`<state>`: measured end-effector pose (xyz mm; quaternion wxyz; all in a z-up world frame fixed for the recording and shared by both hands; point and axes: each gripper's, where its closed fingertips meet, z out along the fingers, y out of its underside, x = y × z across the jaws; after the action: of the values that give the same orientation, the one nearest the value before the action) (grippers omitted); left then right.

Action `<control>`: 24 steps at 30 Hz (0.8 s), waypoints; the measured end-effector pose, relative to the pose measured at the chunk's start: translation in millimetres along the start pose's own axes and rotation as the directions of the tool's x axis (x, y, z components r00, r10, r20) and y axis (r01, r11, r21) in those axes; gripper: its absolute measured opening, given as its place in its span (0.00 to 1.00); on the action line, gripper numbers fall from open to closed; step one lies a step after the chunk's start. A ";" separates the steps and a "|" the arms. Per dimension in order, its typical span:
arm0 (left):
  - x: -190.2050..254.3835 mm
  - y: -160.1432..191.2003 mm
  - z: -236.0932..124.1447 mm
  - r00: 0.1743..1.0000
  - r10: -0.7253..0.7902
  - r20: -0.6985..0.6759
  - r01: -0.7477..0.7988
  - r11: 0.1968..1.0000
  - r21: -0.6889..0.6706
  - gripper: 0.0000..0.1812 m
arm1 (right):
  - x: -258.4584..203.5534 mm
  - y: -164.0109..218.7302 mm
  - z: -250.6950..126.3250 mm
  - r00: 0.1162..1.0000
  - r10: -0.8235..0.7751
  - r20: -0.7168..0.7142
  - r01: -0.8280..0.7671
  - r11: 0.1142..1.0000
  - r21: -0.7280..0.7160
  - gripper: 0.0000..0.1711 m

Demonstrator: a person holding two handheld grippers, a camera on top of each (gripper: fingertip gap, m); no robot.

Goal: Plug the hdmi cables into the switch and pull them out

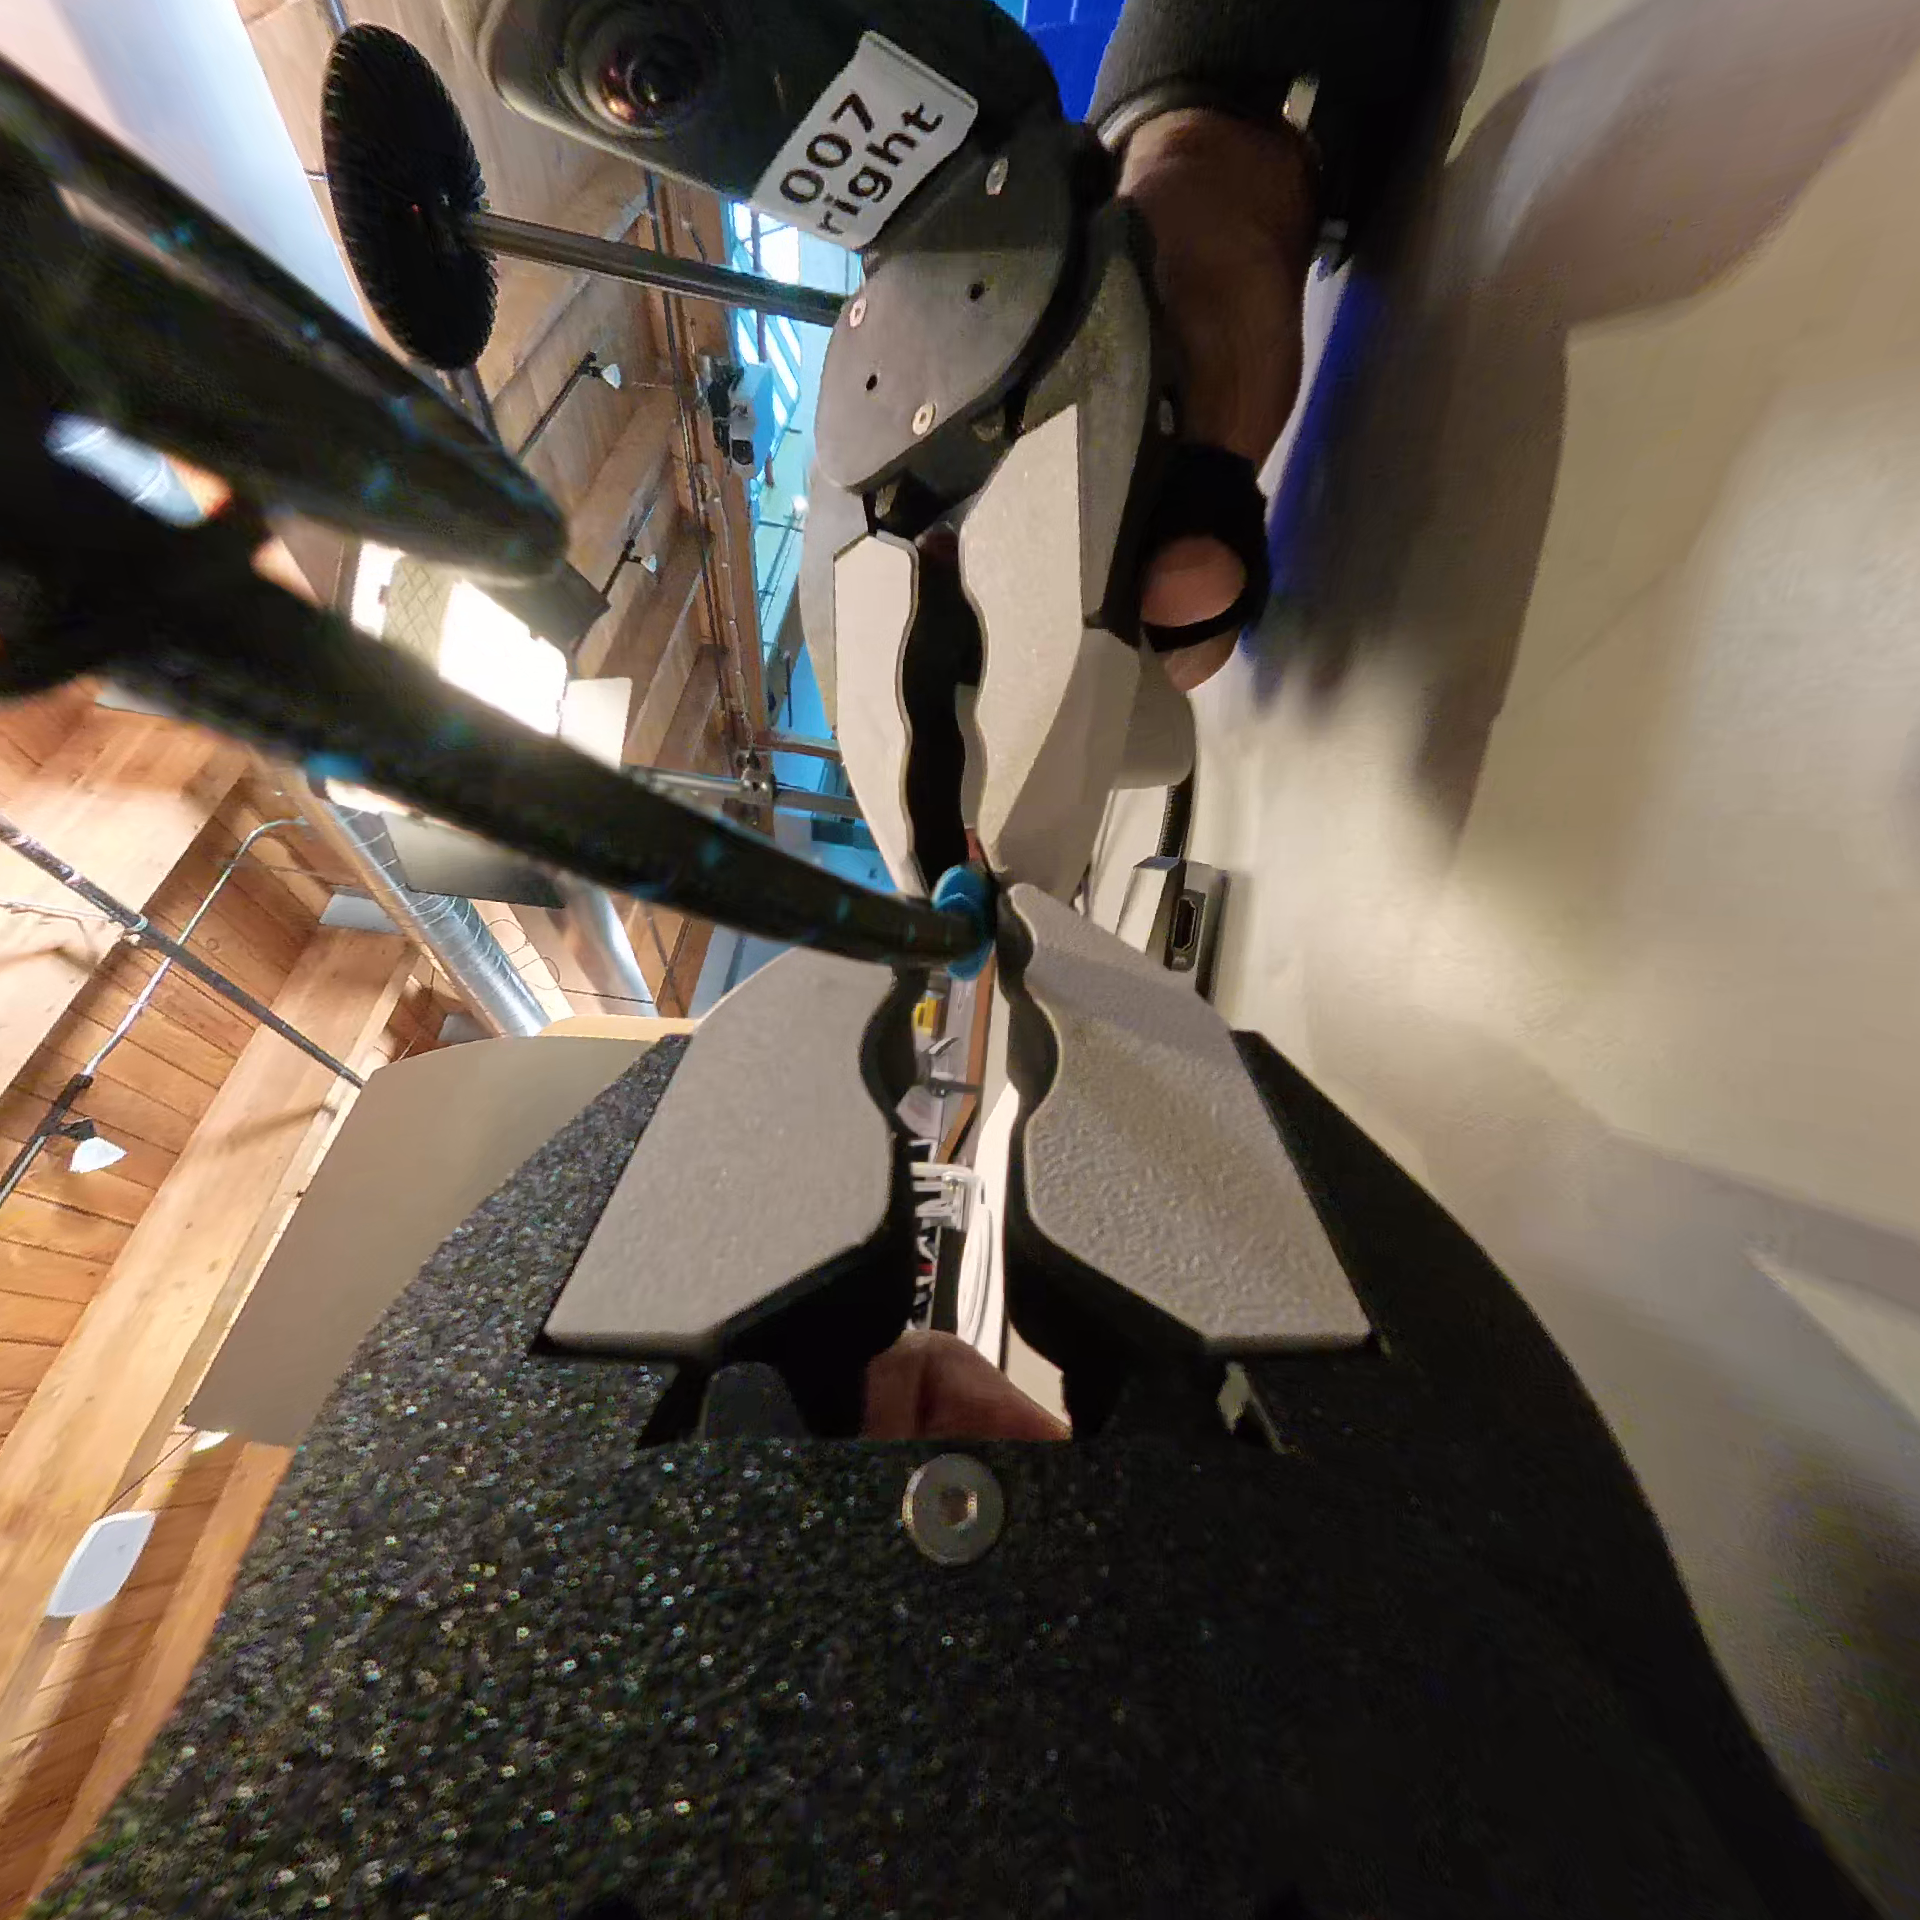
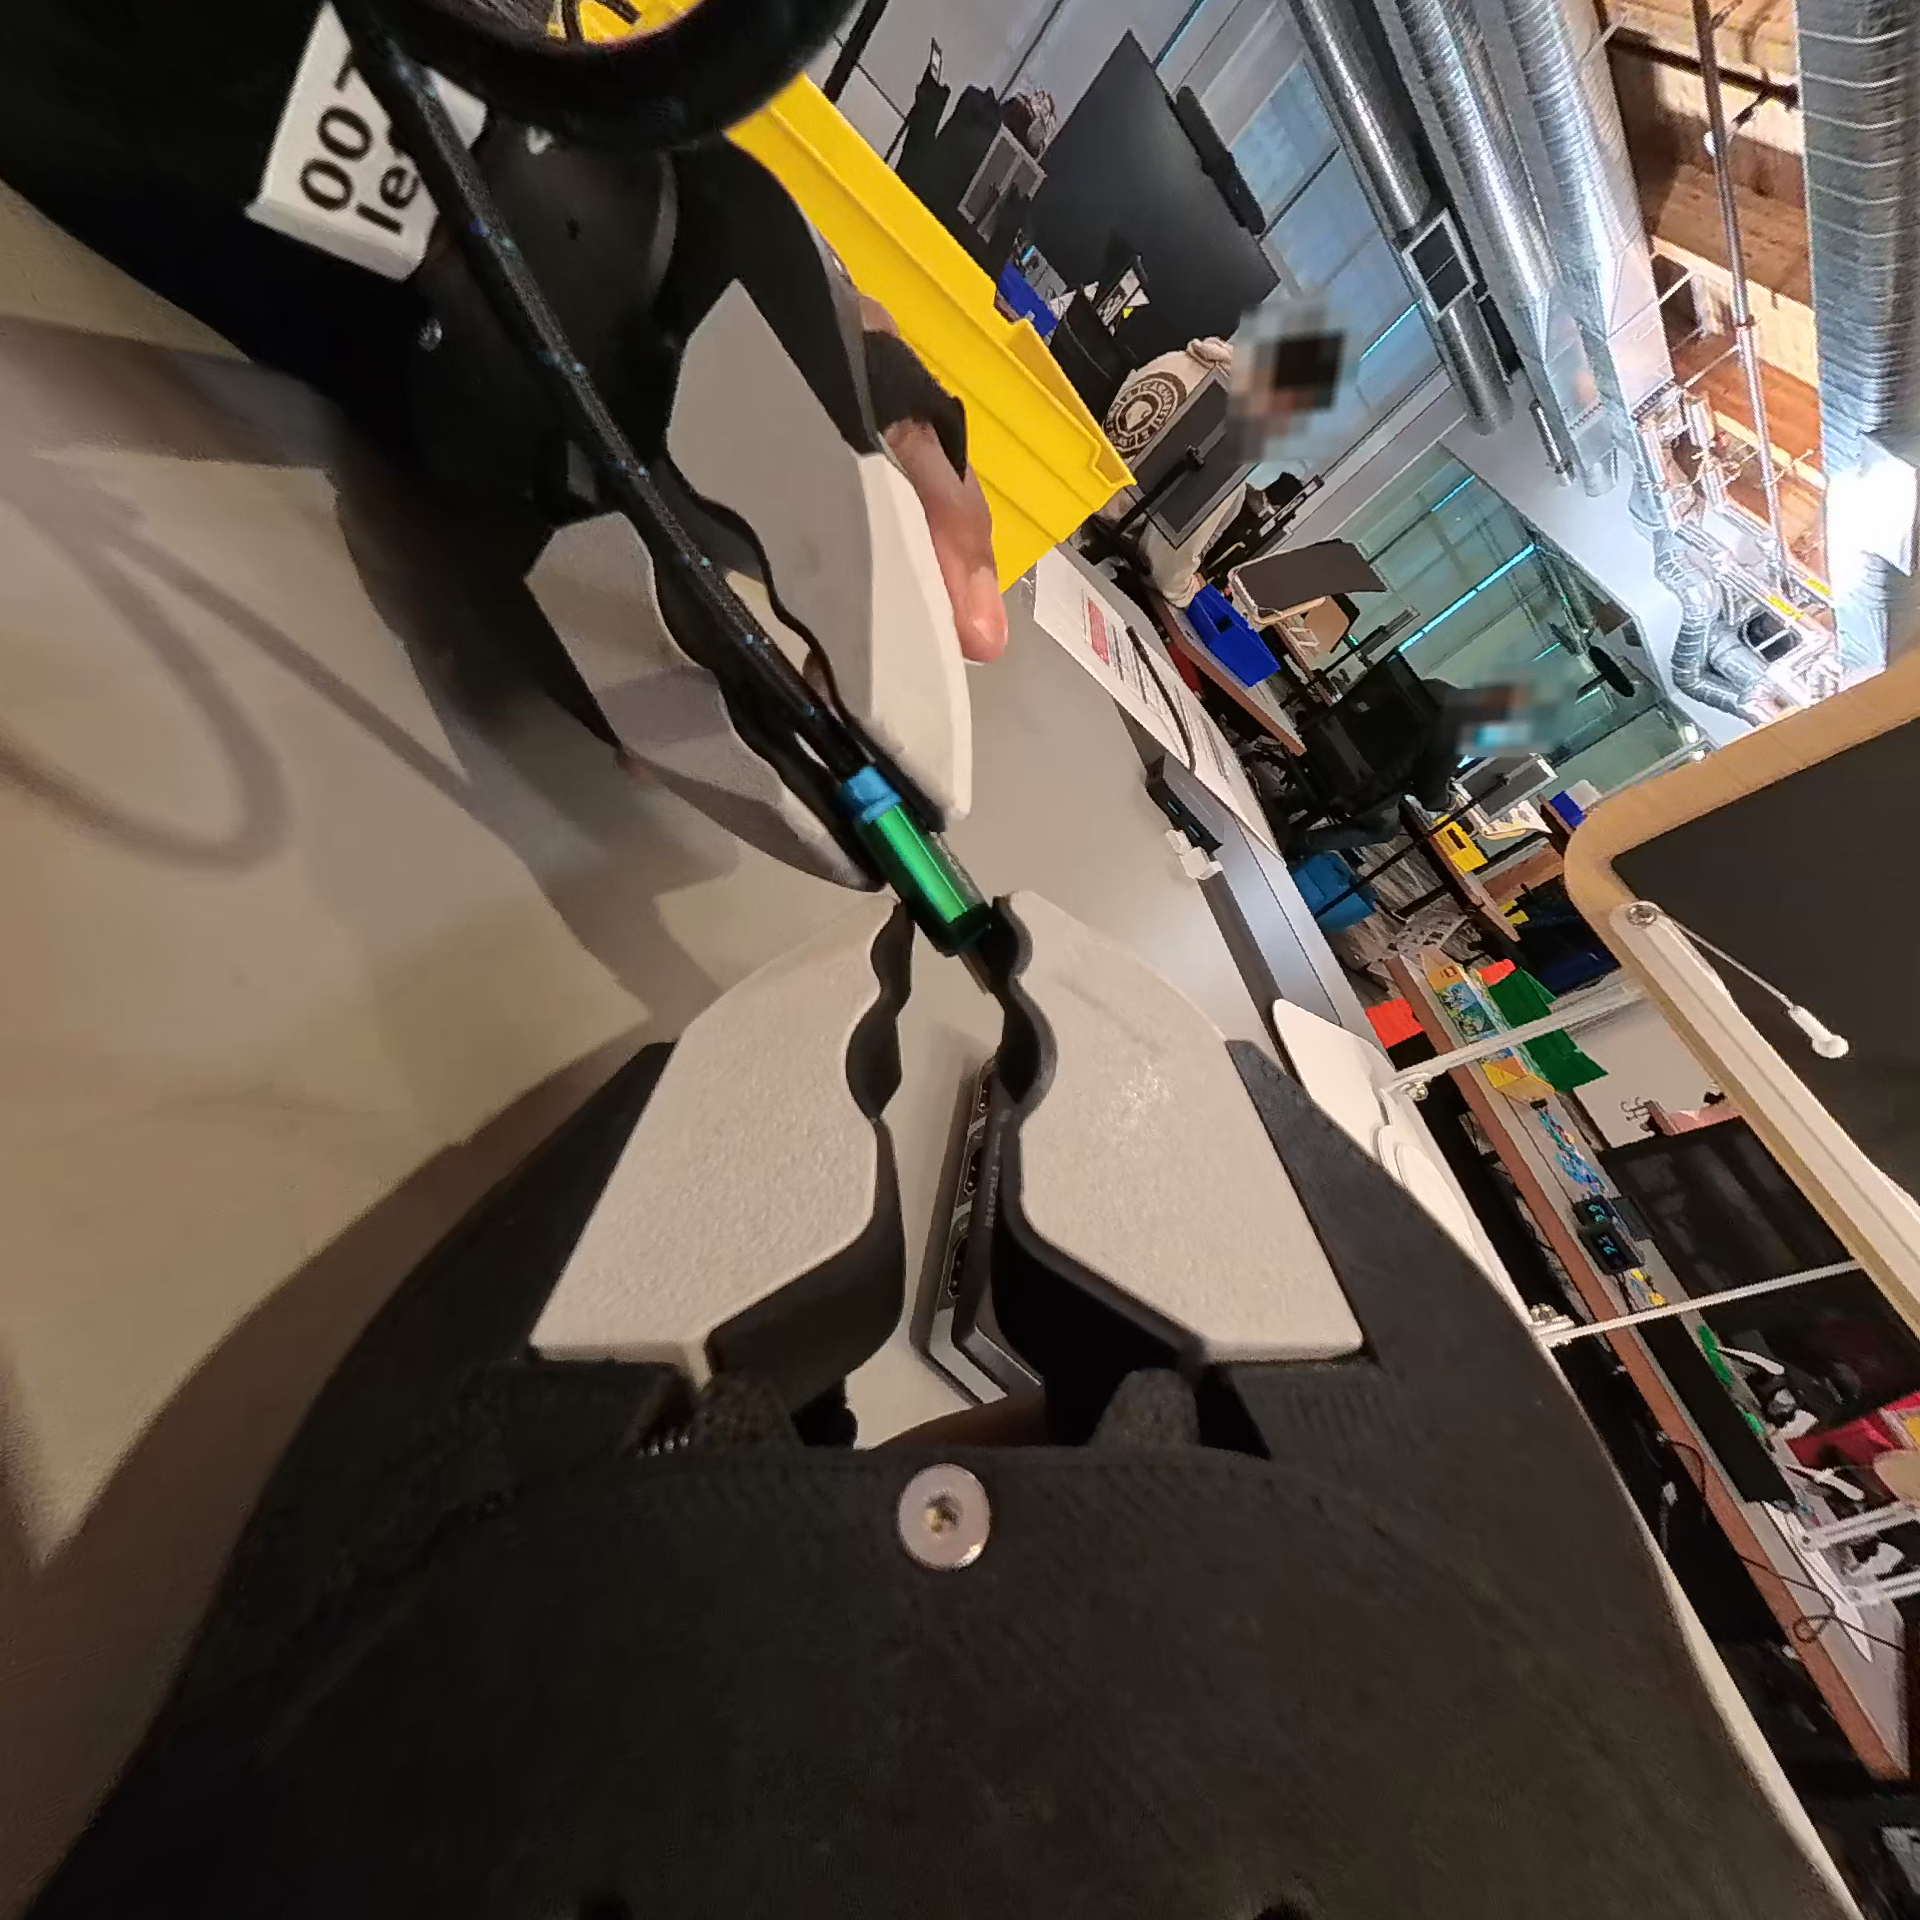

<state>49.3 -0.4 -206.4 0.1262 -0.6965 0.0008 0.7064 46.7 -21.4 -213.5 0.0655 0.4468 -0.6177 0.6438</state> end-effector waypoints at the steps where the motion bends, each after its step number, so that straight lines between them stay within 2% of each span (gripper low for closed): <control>1: 0.1 2.1 0.2 1.000 0.007 0.003 -0.007 1.000 -0.013 0.07 | -0.3 -0.1 -0.5 1.000 -0.002 0.001 0.002 1.000 0.002 0.08; 9: 6.3 5.0 0.8 0.999 0.039 -0.027 -0.040 0.998 -0.039 0.06 | -4.6 4.8 -1.0 0.999 -0.030 0.012 0.030 0.999 -0.032 0.09; 13: 10.2 11.0 0.2 0.997 0.050 -0.053 -0.053 0.997 -0.063 0.06 | 2.5 25.1 -6.1 0.999 0.046 0.016 -0.043 0.987 -0.156 0.16; 18: 10.7 25.1 -1.7 0.997 0.048 -0.068 -0.055 0.992 -0.113 0.06 | 11.5 71.1 -20.3 0.952 0.307 0.006 -0.278 0.871 -0.405 0.29; 24: 13.6 29.4 -0.4 0.995 0.060 -0.085 -0.071 0.988 -0.135 0.06 | 11.3 87.4 -19.8 0.888 0.456 -0.063 -0.422 0.750 -0.509 0.31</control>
<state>44.5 -26.5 -224.9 0.0544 -0.7309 -0.0197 0.6800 -25.4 -29.7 -267.2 0.0079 0.2766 -0.8545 0.4396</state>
